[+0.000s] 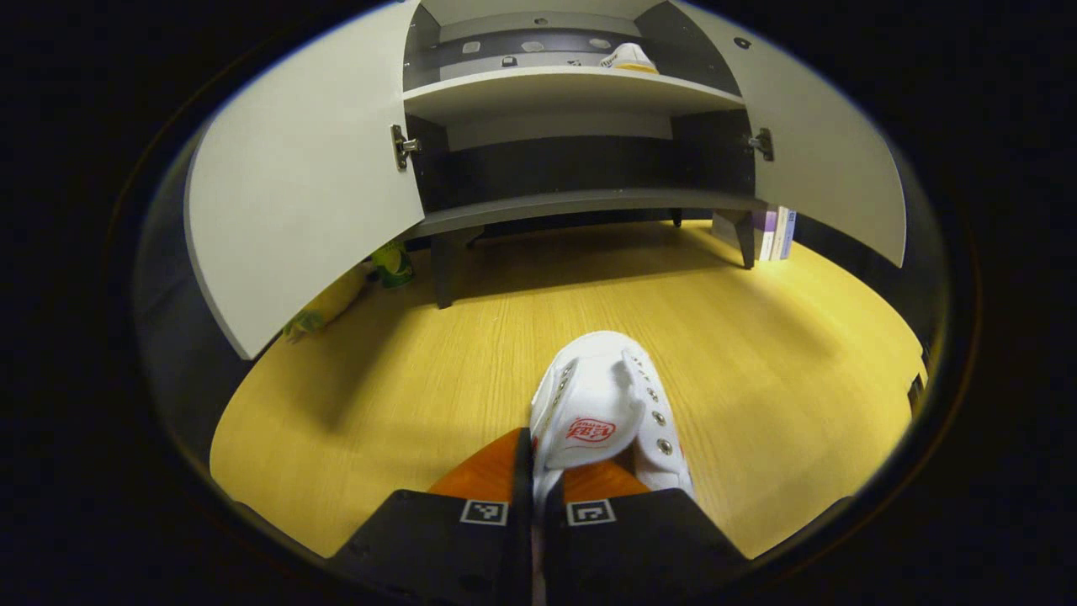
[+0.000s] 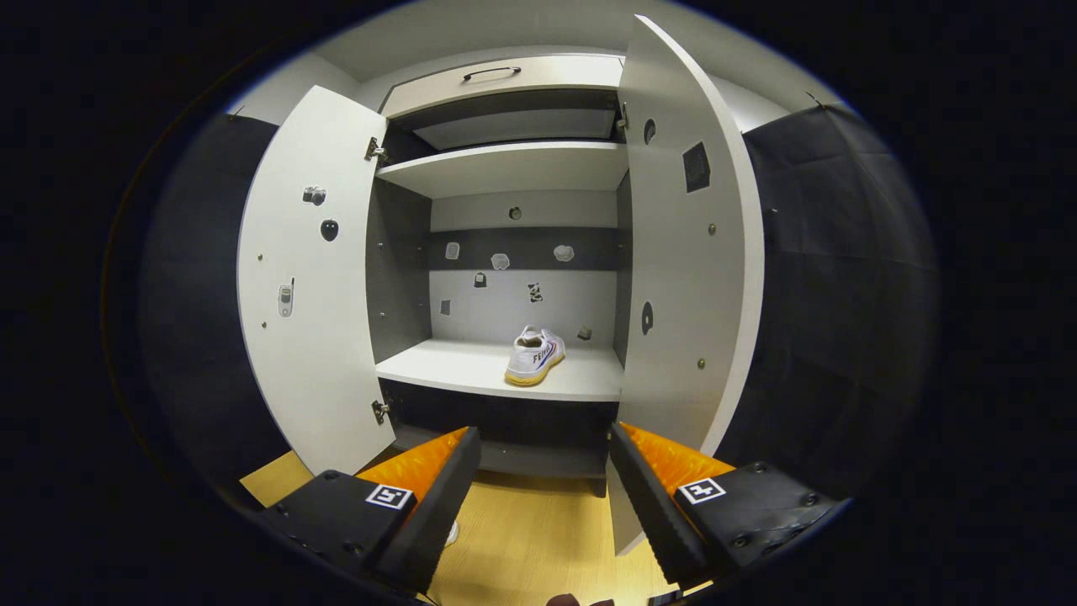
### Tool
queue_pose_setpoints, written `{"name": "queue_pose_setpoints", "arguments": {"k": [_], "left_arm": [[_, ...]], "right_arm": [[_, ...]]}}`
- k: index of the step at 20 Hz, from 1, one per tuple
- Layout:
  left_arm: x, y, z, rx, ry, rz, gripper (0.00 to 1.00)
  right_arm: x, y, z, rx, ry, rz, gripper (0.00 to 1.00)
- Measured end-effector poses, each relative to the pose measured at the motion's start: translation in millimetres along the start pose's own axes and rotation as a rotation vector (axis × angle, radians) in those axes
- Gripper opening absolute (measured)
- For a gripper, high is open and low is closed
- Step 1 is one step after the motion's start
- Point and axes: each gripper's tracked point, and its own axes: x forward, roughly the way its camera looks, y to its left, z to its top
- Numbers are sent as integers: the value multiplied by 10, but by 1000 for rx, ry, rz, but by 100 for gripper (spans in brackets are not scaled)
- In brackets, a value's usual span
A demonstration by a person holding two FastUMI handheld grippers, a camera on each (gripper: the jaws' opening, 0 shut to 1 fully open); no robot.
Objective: Grab one shoe with the right hand and put it into the shoe cabinet, grab the other shoe with the left hand and put it into the shoe cabinet; then close the right door with the right hand and the left door with the left hand.
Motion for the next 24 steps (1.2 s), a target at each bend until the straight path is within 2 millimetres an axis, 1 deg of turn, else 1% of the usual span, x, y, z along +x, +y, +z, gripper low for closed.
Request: {"name": "queue_pose_setpoints", "arguments": {"k": [1,3,5,8,11,14,16,18,21,24], "left_arm": [[-7,-3,12,-9,13,-19,7],[-32,-2,46,-27,47,-55,6],[-116,22,159,-41,56,-64,5],[-357,61,425,-30,21,-58,5],[-664,82,777,-80,-13,-65,5],[-992,118,1233,-100,-55,-52,5],[-1203,118,1589,-147,-87,-63,5],[-1360,164,1980,-201,-122,-64,5],[-1504,267,2619,-249,-183,-47,5],[-1565,330,3283,-289,-257,-42,5]], "right_arm": [[-12,-19,3,3,-2,-1,99],[-49,-40,14,9,-5,-1,99],[-88,-44,36,18,-10,4,99],[-152,-62,83,19,-18,9,99],[-223,-100,168,16,-35,11,98],[-294,-158,279,-1,-63,8,99],[-344,-204,323,-10,-74,7,98],[-392,-249,335,-5,-77,4,98],[-426,-333,299,7,-70,-8,99],[-450,-416,247,14,-61,-20,99]]}}
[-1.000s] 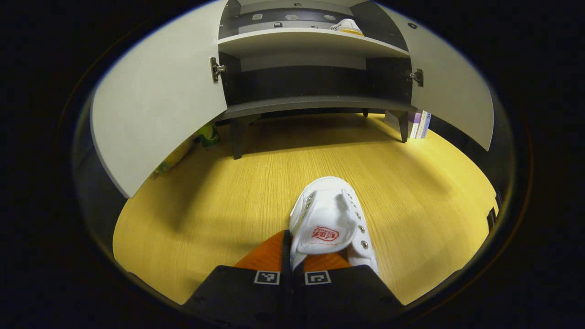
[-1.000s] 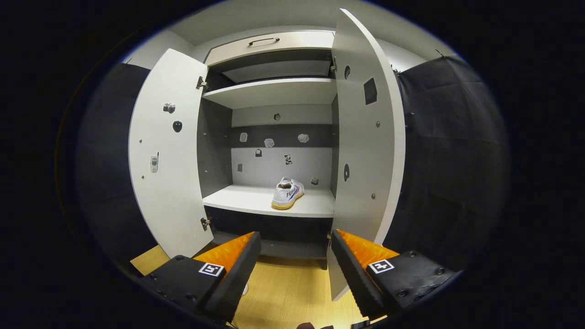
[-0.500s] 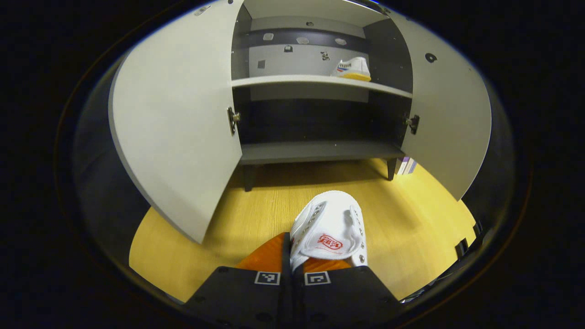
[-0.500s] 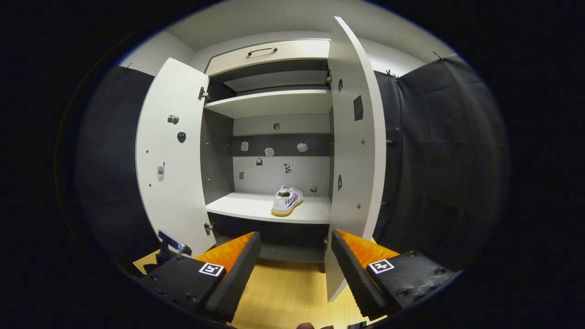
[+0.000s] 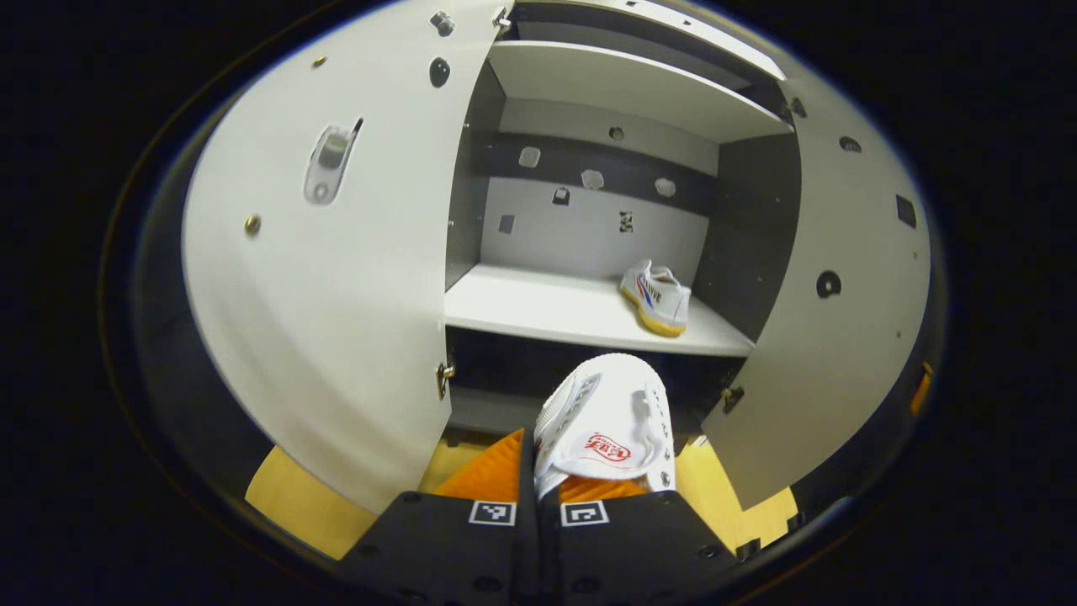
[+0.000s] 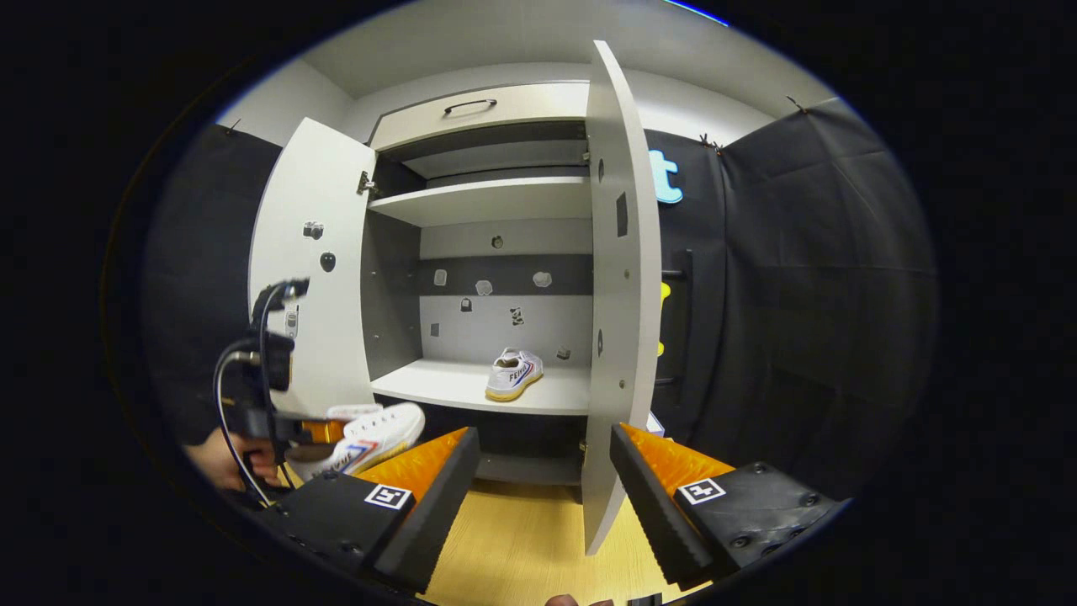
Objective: Grab one shoe with the right hand and put it into the shoe cabinet, grab the other shoe with the left hand and put it into the shoe cabinet; then close the right door with the right hand and the left door with the left hand.
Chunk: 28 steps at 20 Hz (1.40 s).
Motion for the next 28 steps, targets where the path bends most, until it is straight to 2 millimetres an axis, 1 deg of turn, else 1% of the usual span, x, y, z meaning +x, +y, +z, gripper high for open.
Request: {"name": "queue_pose_setpoints", "arguments": {"k": [3,6,8,10,14,16,17,19,21,22,24,25,26,28], "left_arm": [[275,-16,521,-19,-56,37,5],[666,14,941,-49,-69,89,5],[958,29,1160,-60,-72,120,5],[1270,67,1342,-64,-60,157,5],[1903,127,1568,-73,-3,225,5],[2198,180,1614,-21,23,272,5],[2309,206,1624,-6,41,290,5],[2565,207,1553,-26,94,304,5],[2781,245,1453,-38,144,325,5],[2857,261,1416,-25,164,340,6],[2961,258,1338,5,187,369,5],[2991,254,1302,8,198,378,5],[3011,242,1253,3,210,384,6],[3056,202,1158,-6,239,384,5]], "right_arm": [[-5,-99,2,10,1,-16,99],[-14,-225,39,20,-10,-36,99],[-27,-304,48,22,-15,-47,99],[-20,-399,16,28,-11,-59,99],[-30,-600,-10,42,-3,-85,99],[-17,-717,-10,42,-2,-104,99],[-15,-775,-18,39,1,-113,99],[-45,-939,-16,33,0,-138,99],[-68,-1070,-30,31,5,-165,99],[-83,-1138,-44,33,8,-176,99],[-112,-1256,-63,38,14,-197,99],[-89,-1263,-66,42,17,-204,100],[-76,-1253,-69,46,18,-208,99],[-71,-1283,-64,46,12,-214,99]]}}
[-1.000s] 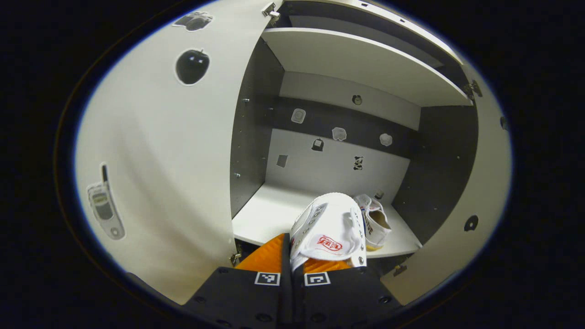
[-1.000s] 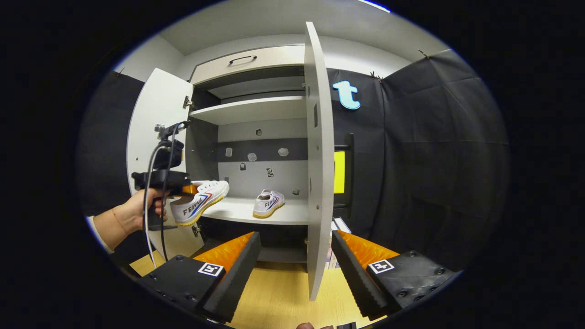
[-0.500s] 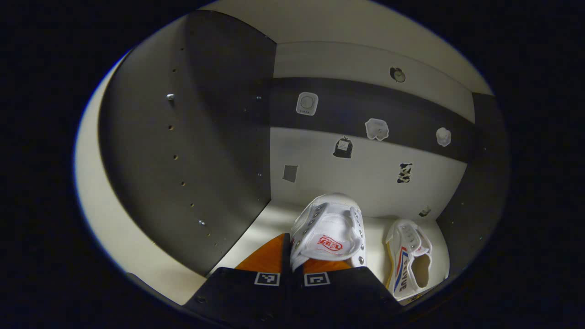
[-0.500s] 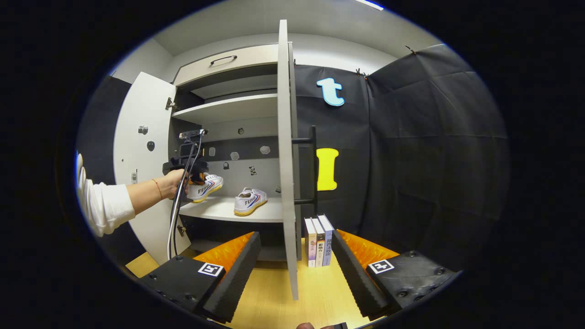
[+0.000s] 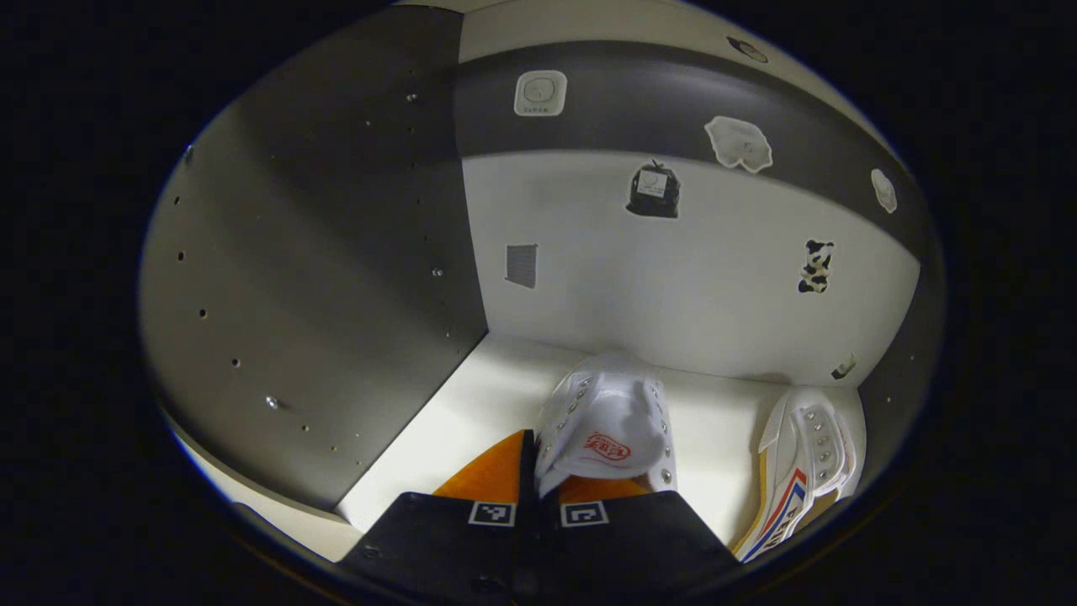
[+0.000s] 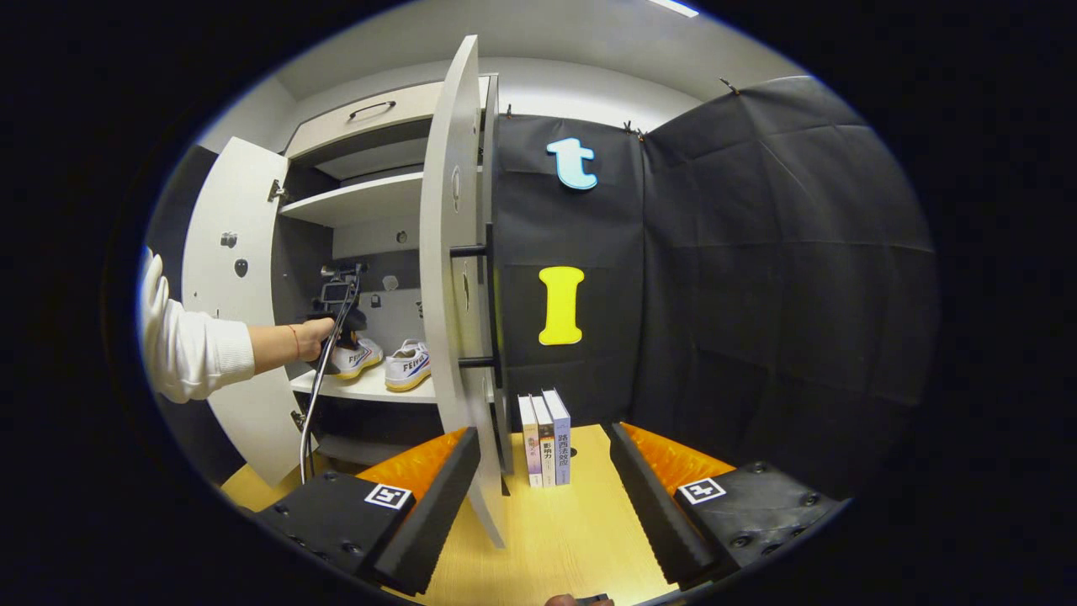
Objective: Grab one shoe with the right hand and put it into the shoe cabinet, grab the other shoe with the left hand and put it into the shoe cabinet; then close the right door with the right hand and the left door with the left hand.
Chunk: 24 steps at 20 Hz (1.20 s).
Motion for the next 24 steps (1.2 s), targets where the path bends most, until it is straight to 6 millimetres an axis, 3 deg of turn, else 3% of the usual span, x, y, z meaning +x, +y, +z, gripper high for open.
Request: {"name": "queue_pose_setpoints", "arguments": {"k": [5,6,12,14,15,16,20,24], "left_arm": [[-134,-87,7,22,-4,-42,23],[-167,-94,44,36,-21,-52,31],[-534,-130,38,75,-115,-142,60],[-731,-144,88,84,-191,-190,76],[-827,-123,123,91,-232,-199,95],[-934,-114,173,93,-270,-207,99],[-1418,-90,222,72,-365,-272,98],[-2026,-1,173,70,-476,-332,98]], "right_arm": [[-15,-9,-18,7,1,11,99],[-25,-19,-23,10,3,14,100],[-43,7,27,27,1,34,99],[-48,9,79,30,-9,36,99],[-55,1,106,31,-18,36,99],[-51,-5,131,29,-24,31,99],[87,-53,306,29,-39,15,99],[241,-203,481,29,-56,-10,99]]}}
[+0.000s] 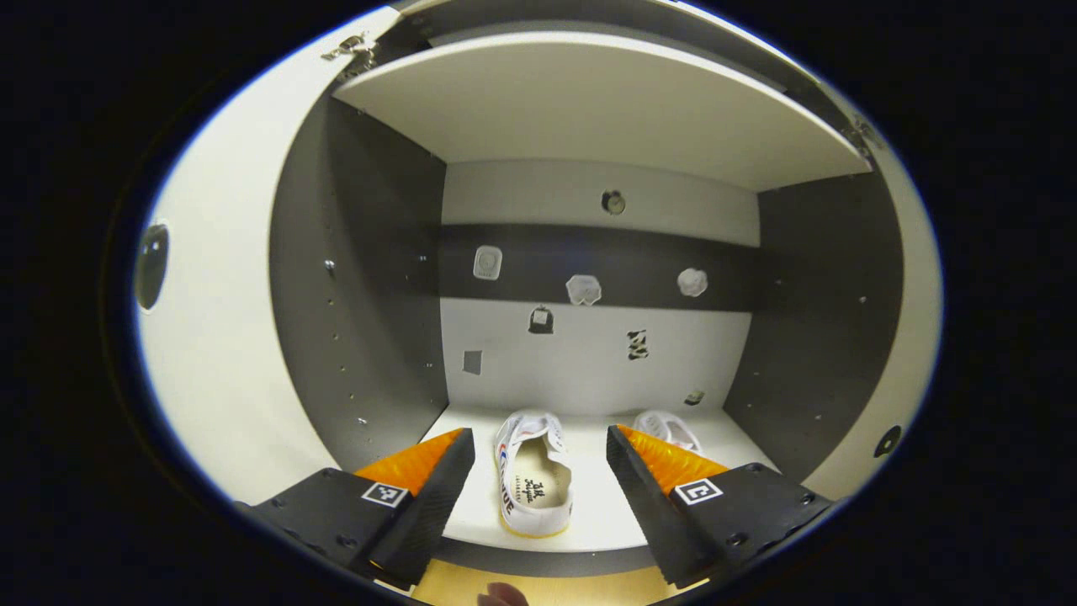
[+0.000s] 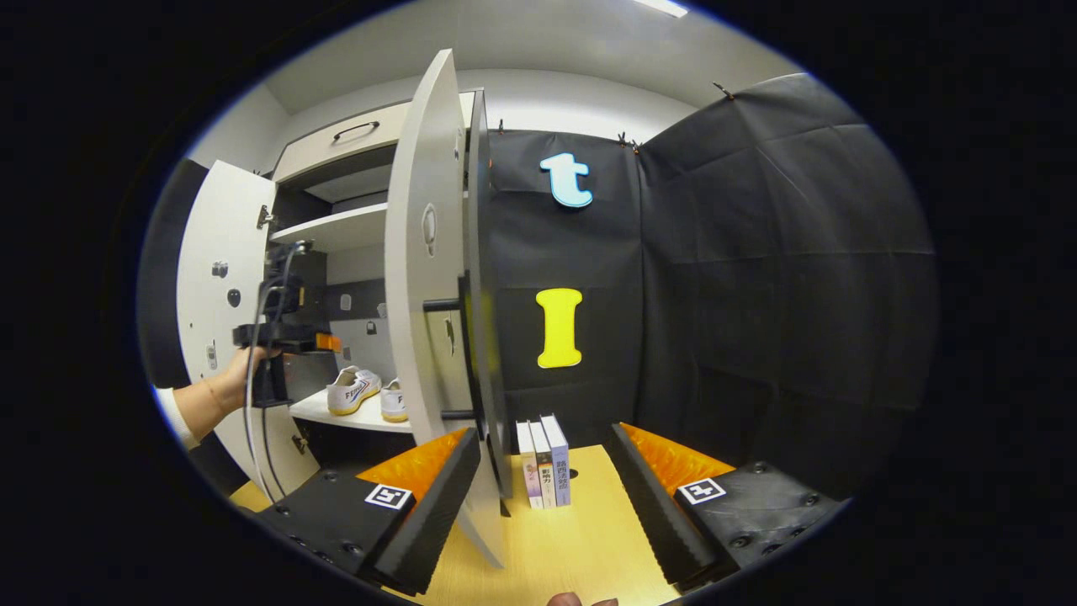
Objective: Grab one shoe with the right hand and put it into the shoe cabinet, grab the other shoe with the left hand and put it into the shoe cabinet; then close the right door with the right hand and the left door with the left hand.
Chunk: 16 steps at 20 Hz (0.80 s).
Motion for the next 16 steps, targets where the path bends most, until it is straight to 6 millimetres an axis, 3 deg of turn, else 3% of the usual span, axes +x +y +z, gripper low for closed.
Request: {"name": "queue_pose_setpoints", "arguments": {"k": [3,8,11,16], "left_arm": [[-468,-63,123,2,-88,-38,98],[-1191,-66,131,-4,-166,-78,100],[-1635,22,76,1,-188,-79,98],[-2141,237,-93,34,-173,-87,98]], "right_arm": [[180,-121,92,30,6,-17,99],[509,-251,67,67,37,-29,98],[636,-186,165,34,15,-13,98],[677,4,343,-26,-32,14,98]]}}
